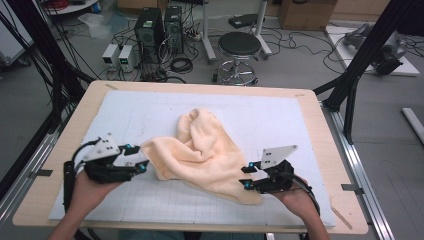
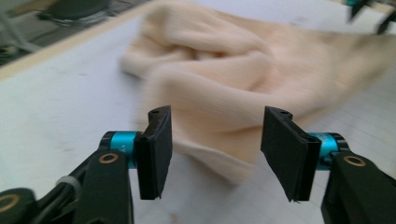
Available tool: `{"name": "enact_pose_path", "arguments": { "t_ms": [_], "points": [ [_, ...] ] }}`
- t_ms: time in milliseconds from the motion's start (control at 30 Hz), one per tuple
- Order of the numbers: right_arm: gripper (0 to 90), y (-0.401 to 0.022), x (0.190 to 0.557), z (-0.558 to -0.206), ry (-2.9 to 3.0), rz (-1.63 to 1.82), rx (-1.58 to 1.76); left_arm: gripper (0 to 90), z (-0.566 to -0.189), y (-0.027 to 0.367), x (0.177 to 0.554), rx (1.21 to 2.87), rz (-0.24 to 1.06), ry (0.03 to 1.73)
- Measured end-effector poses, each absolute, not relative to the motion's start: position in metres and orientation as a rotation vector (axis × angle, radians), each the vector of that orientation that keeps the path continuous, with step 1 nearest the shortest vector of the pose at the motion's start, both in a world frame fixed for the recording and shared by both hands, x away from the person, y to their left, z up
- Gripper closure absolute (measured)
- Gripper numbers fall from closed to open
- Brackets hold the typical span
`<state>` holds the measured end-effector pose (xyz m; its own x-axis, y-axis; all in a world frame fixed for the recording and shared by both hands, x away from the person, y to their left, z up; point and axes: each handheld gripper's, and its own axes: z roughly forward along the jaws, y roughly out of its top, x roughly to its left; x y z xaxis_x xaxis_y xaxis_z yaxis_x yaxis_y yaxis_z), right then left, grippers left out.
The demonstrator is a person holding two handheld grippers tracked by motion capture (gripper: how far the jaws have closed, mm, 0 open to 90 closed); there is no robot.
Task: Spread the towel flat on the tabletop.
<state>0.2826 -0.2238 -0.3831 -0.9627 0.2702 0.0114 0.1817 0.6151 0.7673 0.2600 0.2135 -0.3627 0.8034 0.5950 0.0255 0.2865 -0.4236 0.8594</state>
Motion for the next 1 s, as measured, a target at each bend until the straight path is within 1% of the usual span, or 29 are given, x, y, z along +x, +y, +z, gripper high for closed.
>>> {"name": "enact_pose_path", "arguments": {
  "t_ms": [33, 67, 100, 133, 233, 300, 333, 400, 433, 467, 500, 567, 700, 833, 900, 933, 967, 1000],
  "points": [
    [58.1, -0.221, 0.284, -0.388, 2.750, 1.262, 0.375, 46.8, -0.370, 0.205, 0.259, 2.061, 0.376, 0.625],
    [58.1, -0.221, 0.284, -0.388, 2.750, 1.262, 0.375, 47.4, -0.370, 0.205, 0.259, 2.061, 0.376, 0.625],
    [57.1, -0.215, 0.287, -0.400, 2.801, 1.235, 0.371, 47.8, -0.387, 0.189, 0.260, 2.115, 0.358, 0.588],
    [56.8, -0.213, 0.288, -0.403, 2.817, 1.221, 0.371, 47.8, -0.395, 0.183, 0.262, 2.145, 0.372, 0.576],
    [56.4, -0.211, 0.289, -0.414, 2.854, 1.186, 0.361, 47.1, -0.417, 0.170, 0.274, 2.230, 0.349, 0.591],
    [56.8, -0.212, 0.289, -0.420, 2.866, 1.175, 0.388, 50.6, -0.426, 0.165, 0.281, 2.284, 0.346, 0.596],
    [57.7, -0.212, 0.289, -0.423, 2.870, 1.173, 0.397, 53.8, -0.428, 0.163, 0.284, 2.297, 0.344, 0.589],
    [62.6, -0.211, 0.289, -0.430, 2.885, 1.173, 0.422, 65.4, -0.429, 0.163, 0.286, 2.313, 0.370, 0.570],
    [66.5, -0.210, 0.290, -0.433, 2.892, 1.187, 0.423, 70.6, -0.429, 0.163, 0.287, 2.304, 0.360, 0.579],
    [72.7, -0.210, 0.290, -0.434, 2.897, 1.204, 0.434, 77.3, -0.427, 0.164, 0.288, 2.301, 0.360, 0.572],
    [79.0, -0.210, 0.290, -0.433, 2.885, 1.198, 0.418, 80.9, -0.425, 0.166, 0.288, 2.292, 0.357, 0.575],
    [85.6, -0.211, 0.287, -0.429, 2.876, 1.201, 0.406, 82.8, -0.418, 0.169, 0.285, 2.268, 0.351, 0.567],
    [86.1, -0.212, 0.280, -0.412, 2.826, 1.273, 0.379, 83.5, -0.388, 0.180, 0.273, 2.218, 0.412, 0.514],
    [86.2, -0.213, 0.269, -0.385, 2.743, 1.330, 0.330, 83.6, -0.346, 0.194, 0.260, 2.168, 0.471, 0.468],
    [86.2, -0.214, 0.262, -0.370, 2.692, 1.372, 0.301, 83.6, -0.325, 0.200, 0.252, 2.154, 0.476, 0.422],
    [86.2, -0.215, 0.258, -0.362, 2.671, 1.393, 0.295, 83.5, -0.325, 0.200, 0.252, 2.154, 0.476, 0.422],
    [86.2, -0.216, 0.255, -0.354, 2.646, 1.408, 0.273, 83.5, -0.306, 0.207, 0.246, 2.149, 0.438, 0.379],
    [86.2, -0.217, 0.252, -0.347, 2.622, 1.422, 0.265, 83.4, -0.298, 0.209, 0.243, 2.153, 0.424, 0.359]
  ]
}}
